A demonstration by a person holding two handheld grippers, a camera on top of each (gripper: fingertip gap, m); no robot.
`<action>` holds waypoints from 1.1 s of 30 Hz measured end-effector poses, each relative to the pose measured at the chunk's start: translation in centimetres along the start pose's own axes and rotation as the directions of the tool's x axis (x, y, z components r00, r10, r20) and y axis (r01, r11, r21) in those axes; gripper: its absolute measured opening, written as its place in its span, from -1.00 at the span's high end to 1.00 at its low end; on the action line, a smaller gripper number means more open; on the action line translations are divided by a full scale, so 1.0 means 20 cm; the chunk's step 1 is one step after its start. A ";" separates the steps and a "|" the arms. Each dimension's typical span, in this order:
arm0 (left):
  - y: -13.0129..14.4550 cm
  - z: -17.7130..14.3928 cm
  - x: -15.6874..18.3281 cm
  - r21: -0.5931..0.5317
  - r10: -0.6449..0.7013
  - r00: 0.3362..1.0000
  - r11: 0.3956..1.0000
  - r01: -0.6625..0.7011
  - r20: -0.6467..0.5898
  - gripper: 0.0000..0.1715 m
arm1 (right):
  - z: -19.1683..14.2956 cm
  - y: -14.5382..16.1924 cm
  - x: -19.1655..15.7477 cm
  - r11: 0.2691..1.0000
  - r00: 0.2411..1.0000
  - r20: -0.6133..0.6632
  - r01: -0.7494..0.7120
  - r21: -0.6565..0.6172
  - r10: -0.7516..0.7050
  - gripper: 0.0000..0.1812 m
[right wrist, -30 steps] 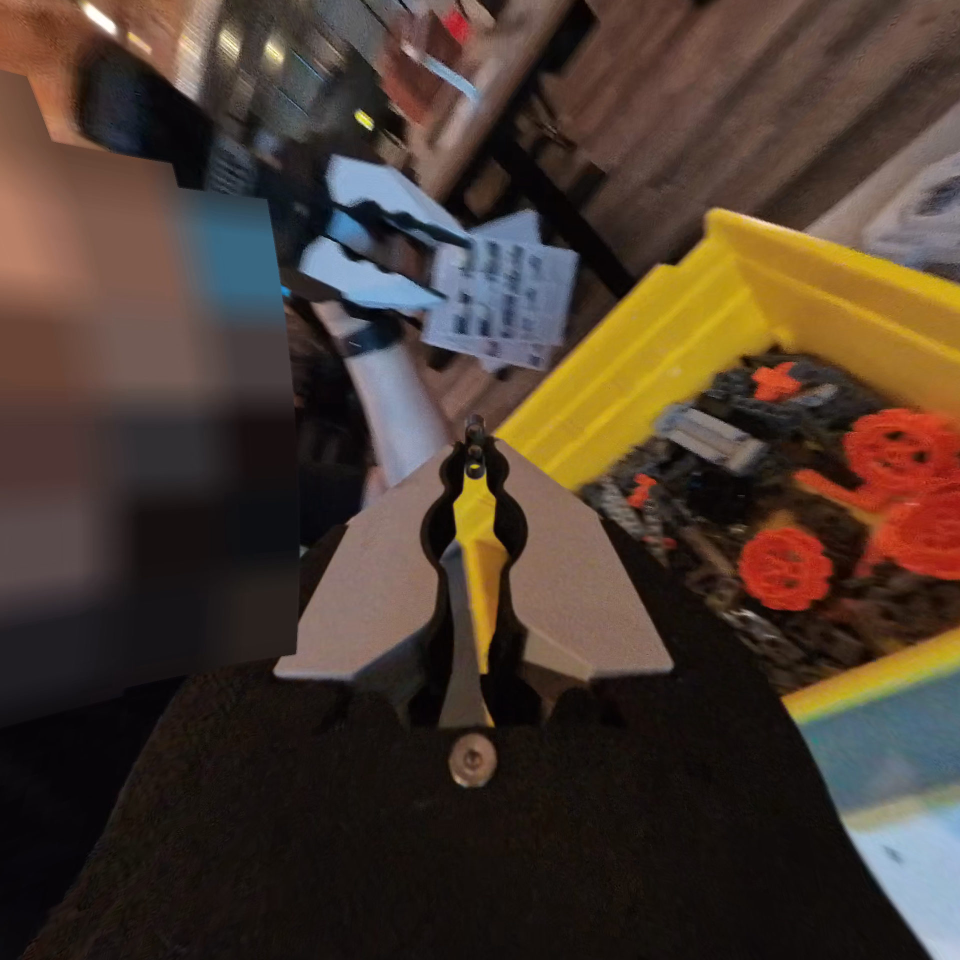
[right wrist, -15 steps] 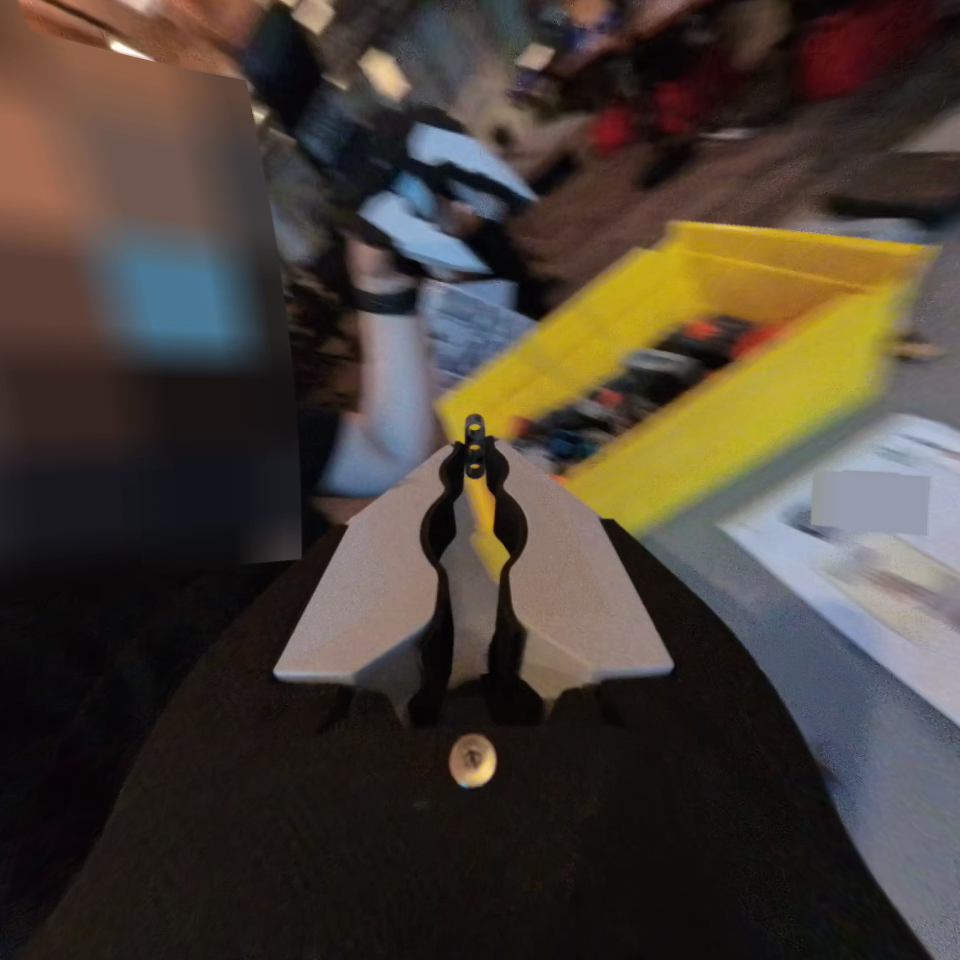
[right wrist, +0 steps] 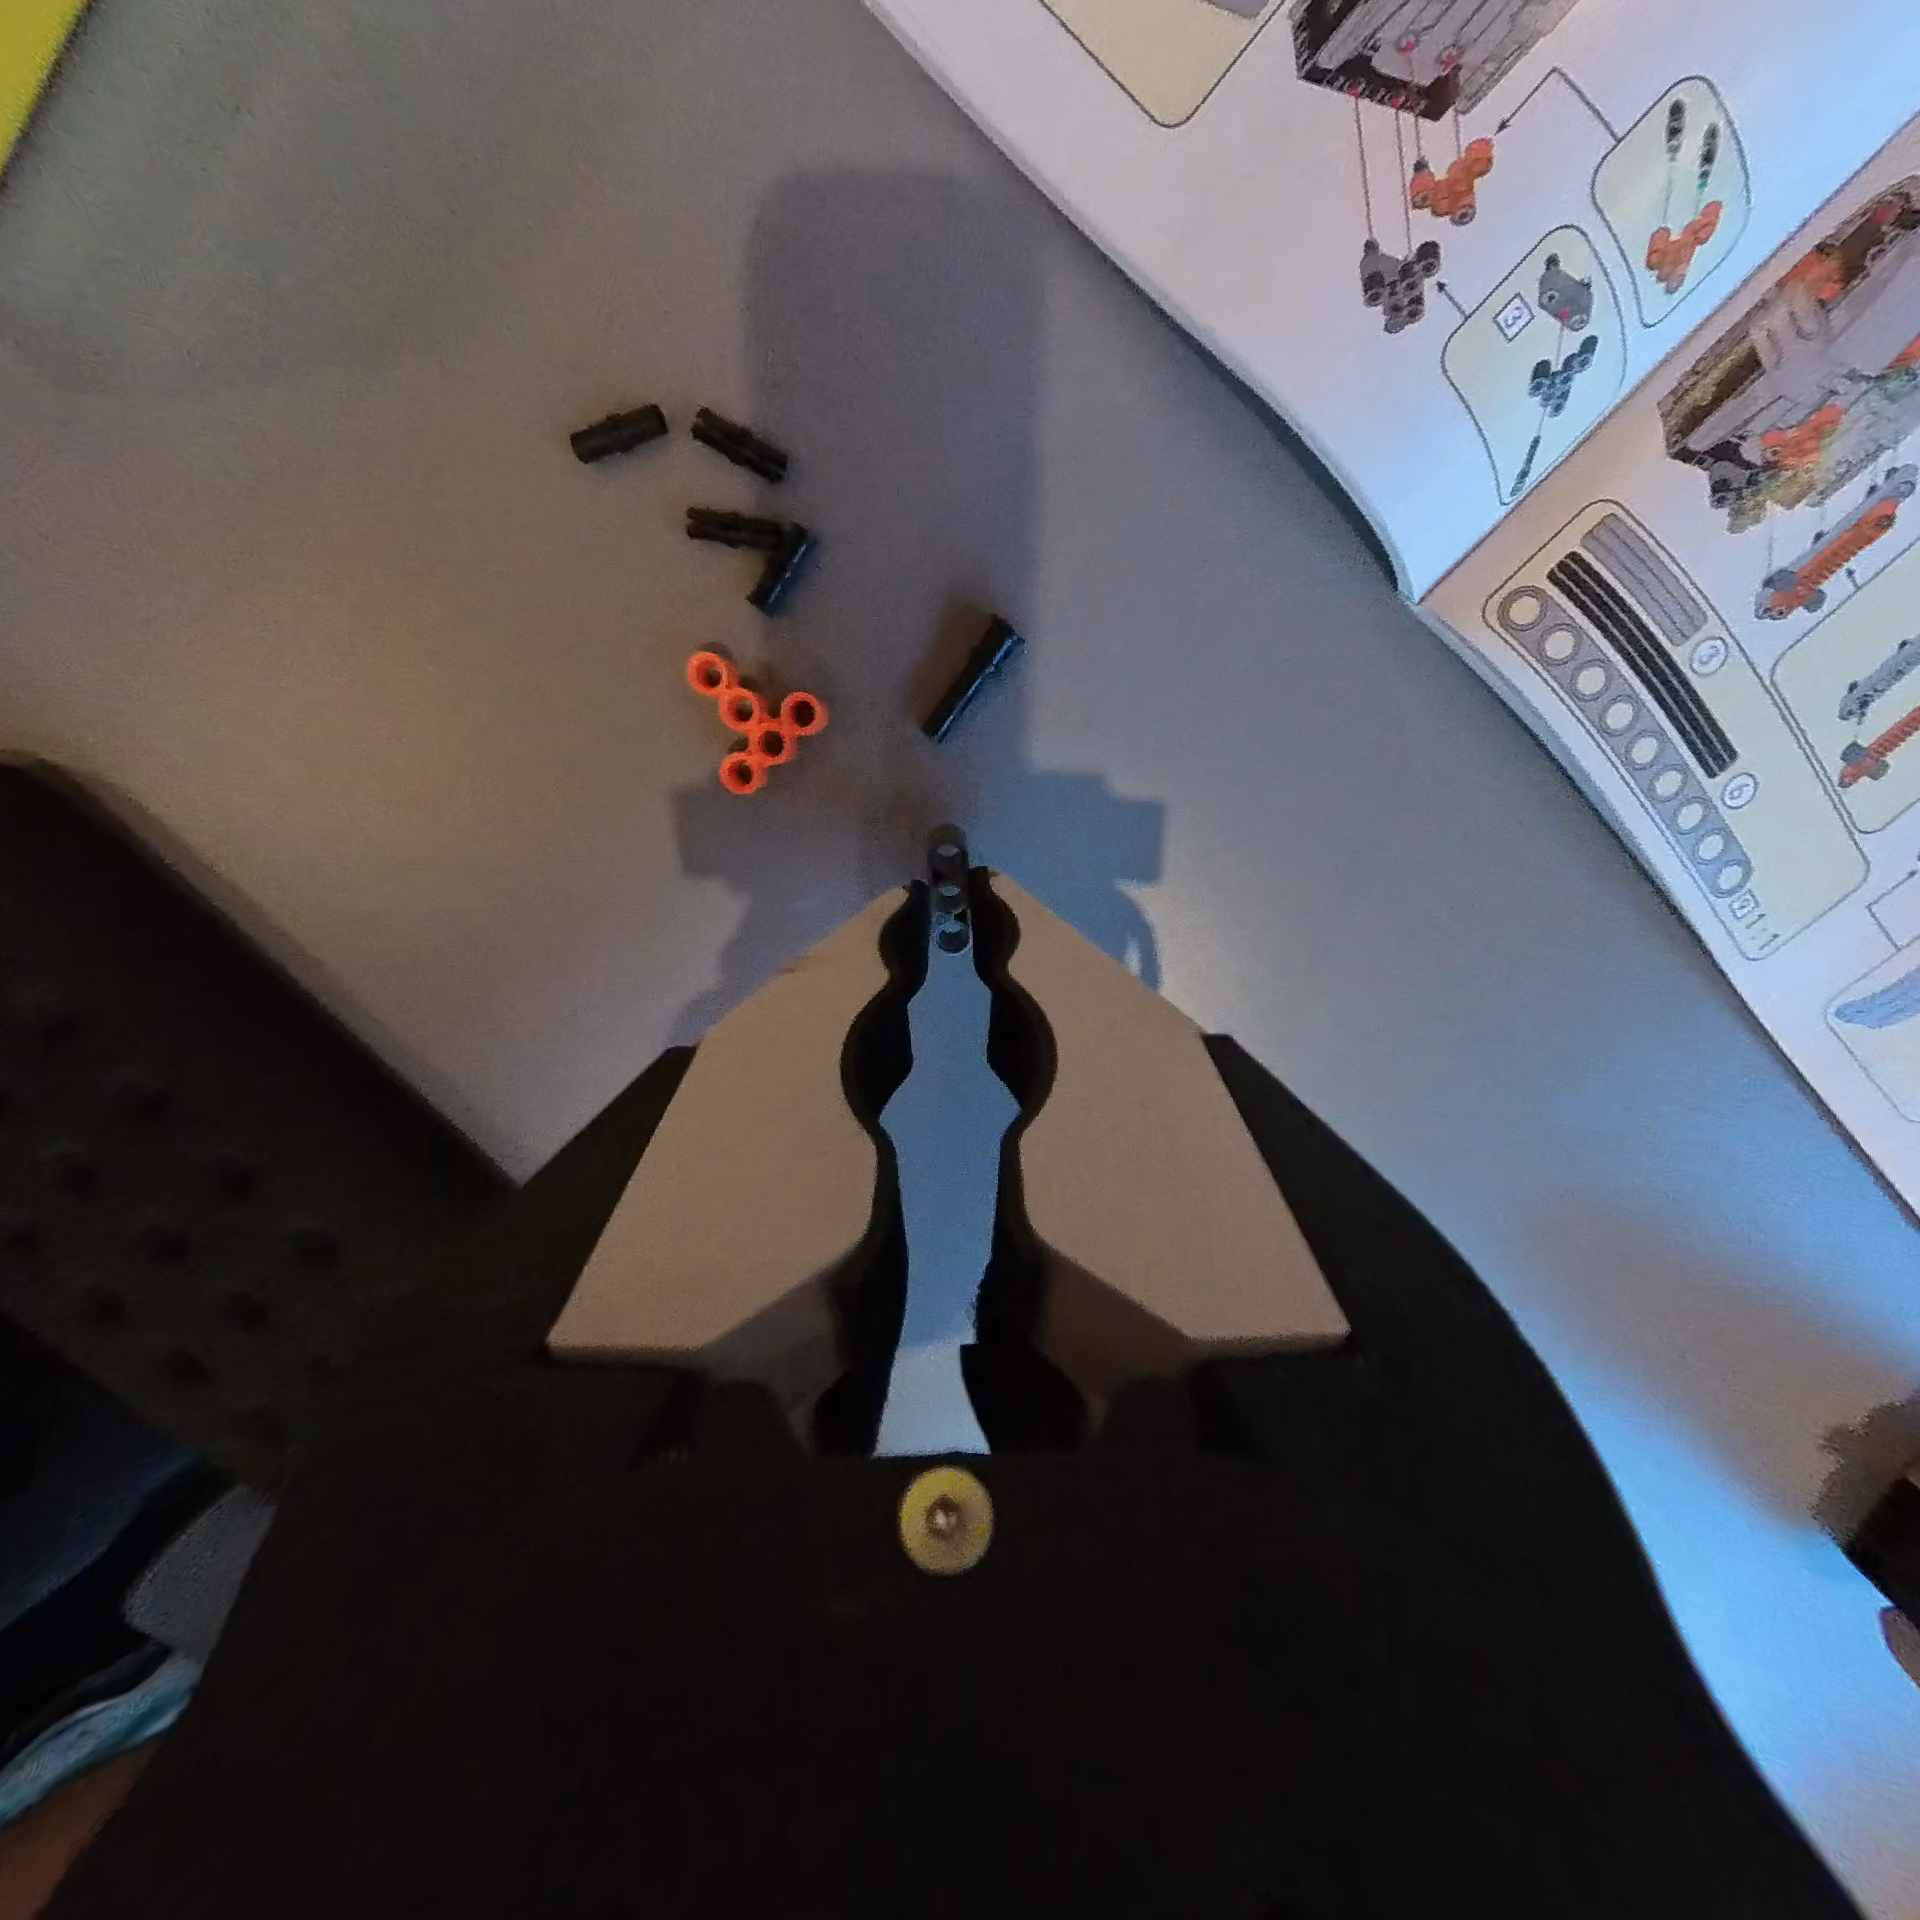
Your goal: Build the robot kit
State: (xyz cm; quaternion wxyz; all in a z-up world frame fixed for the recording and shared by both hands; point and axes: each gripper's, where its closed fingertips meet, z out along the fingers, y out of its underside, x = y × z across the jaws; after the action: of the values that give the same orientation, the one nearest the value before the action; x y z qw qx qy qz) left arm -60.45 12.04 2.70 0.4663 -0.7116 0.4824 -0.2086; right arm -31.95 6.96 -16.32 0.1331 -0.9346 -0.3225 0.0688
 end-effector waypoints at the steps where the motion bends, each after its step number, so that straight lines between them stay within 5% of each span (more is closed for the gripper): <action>1: 0.01 -0.01 -0.01 0.000 -0.015 1.000 1.000 0.015 0.011 0.51 | 0.01 0.00 0.00 1.000 1.000 0.006 0.016 0.004 -0.016 0.93; 6: 0.01 0.02 -0.02 0.060 -0.077 0.997 0.995 0.077 -0.003 0.52 | 0.01 -0.02 -0.01 0.996 0.993 0.112 0.022 0.083 -0.032 0.87; 10: -0.14 0.05 -0.01 0.174 -0.032 0.999 0.984 0.036 -0.023 0.43 | -0.30 -0.18 0.01 0.938 0.994 0.067 0.060 0.342 -0.087 0.76; 16: -0.71 0.02 0.06 0.453 0.068 0.998 0.889 -0.065 0.009 0.29 | -1.14 -0.59 0.23 0.616 0.954 -0.293 0.268 0.741 -0.063 0.23; 22: -0.99 0.20 0.13 0.509 -0.015 0.997 0.859 0.052 -0.077 0.14 | -1.35 -0.71 0.23 0.372 0.952 -0.255 0.302 0.878 -0.172 0.32; 25: -1.06 0.30 0.11 0.536 -0.107 0.993 0.835 0.120 -0.056 0.03 | -1.20 -0.67 0.43 0.504 0.952 -0.297 0.290 0.813 -0.069 0.22; 29: -1.10 0.47 0.11 0.507 -0.149 0.989 0.853 0.122 0.013 -0.30 | -1.13 -0.64 0.71 0.534 0.944 -0.285 0.158 0.831 0.164 0.42; 33: -1.00 0.59 0.04 0.377 -0.154 0.976 0.922 0.086 0.153 -0.16 | -1.02 -0.59 0.79 0.591 0.952 -0.204 0.030 0.806 0.229 0.73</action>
State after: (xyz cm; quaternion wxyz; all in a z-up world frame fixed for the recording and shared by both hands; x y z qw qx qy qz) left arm -41.42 18.69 14.20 0.6191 -0.6558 0.3462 -0.2585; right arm -22.03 21.53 5.86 0.5791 -0.7911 -0.1810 0.0776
